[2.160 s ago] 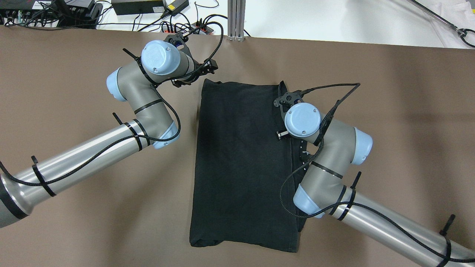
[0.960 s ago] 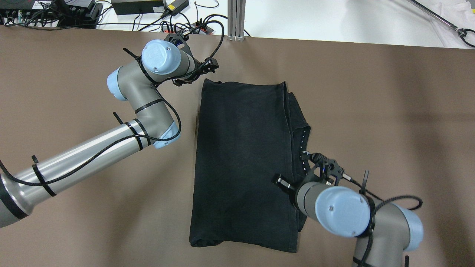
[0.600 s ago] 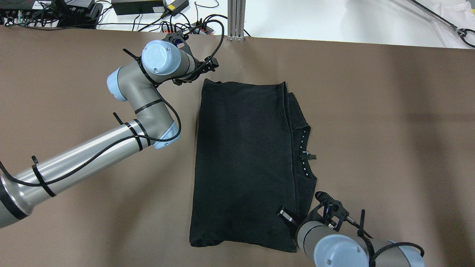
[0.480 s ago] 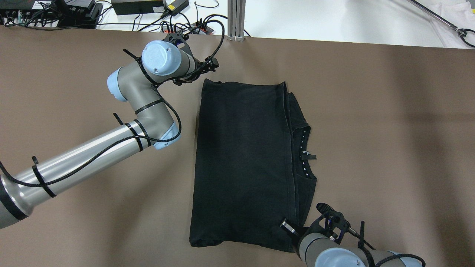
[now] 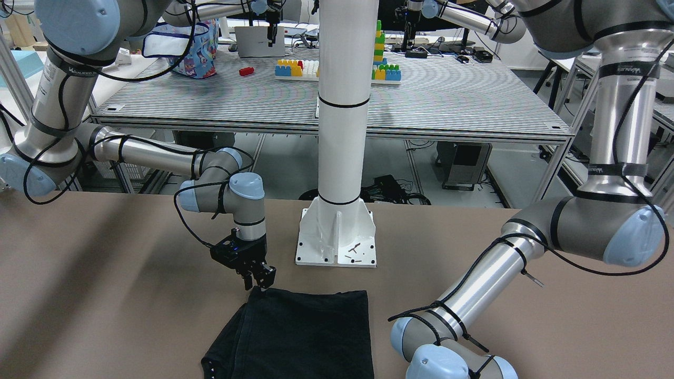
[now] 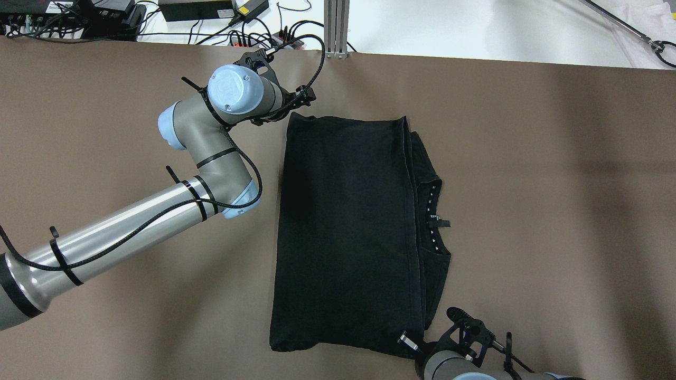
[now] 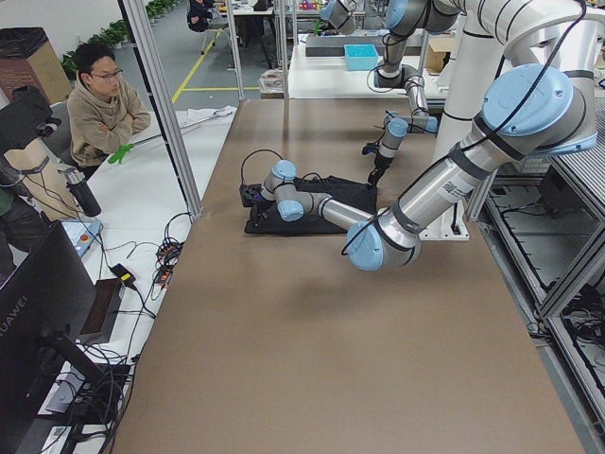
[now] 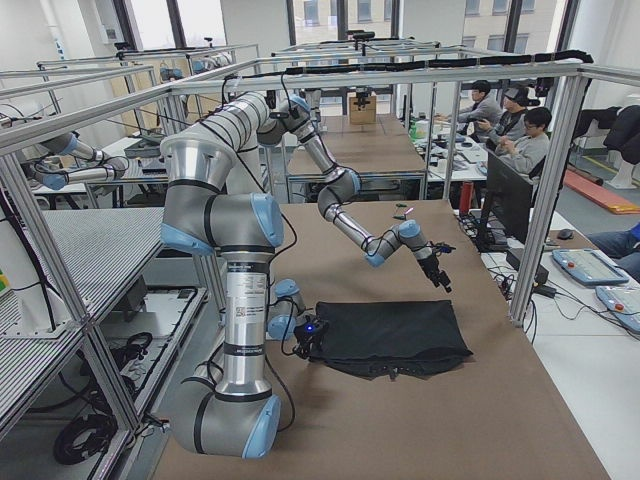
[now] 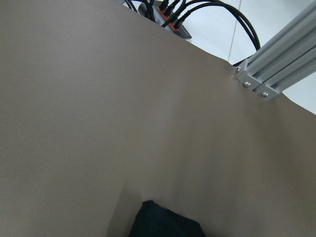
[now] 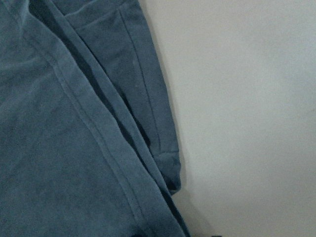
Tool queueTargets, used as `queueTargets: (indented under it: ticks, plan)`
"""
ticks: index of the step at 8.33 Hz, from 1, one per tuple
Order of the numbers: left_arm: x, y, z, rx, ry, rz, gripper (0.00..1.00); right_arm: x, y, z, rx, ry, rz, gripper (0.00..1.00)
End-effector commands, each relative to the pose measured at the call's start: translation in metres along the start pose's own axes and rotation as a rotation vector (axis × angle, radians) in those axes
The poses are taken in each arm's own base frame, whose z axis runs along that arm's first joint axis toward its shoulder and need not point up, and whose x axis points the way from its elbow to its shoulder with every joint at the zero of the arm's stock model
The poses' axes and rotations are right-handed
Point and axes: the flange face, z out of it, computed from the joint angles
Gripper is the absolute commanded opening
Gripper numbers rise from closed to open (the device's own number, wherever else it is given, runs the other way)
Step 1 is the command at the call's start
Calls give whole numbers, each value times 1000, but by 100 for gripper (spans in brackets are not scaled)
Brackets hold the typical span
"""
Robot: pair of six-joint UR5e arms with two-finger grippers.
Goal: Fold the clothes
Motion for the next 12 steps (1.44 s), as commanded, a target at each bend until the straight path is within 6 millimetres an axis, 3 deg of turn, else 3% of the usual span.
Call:
queueTargets:
  ticks: [1,2,4,10,12]
  plan:
    - [1,2,-2,1,6,1,100,-6,-23,11,39,6,-1,52]
    - [3,11,-1,-7,7,5,100,-12,-36,8,48,-4,-18,51]
    - [4,11,-1,-7,7,5,100,-13,-41,11,62,-1,-23,51]
    - [6,13,-1,-10,7,7,100,-5,-35,17,63,13,-20,50]
    - [8,13,-2,-10,10,7,100,-4,-32,18,60,14,-22,44]
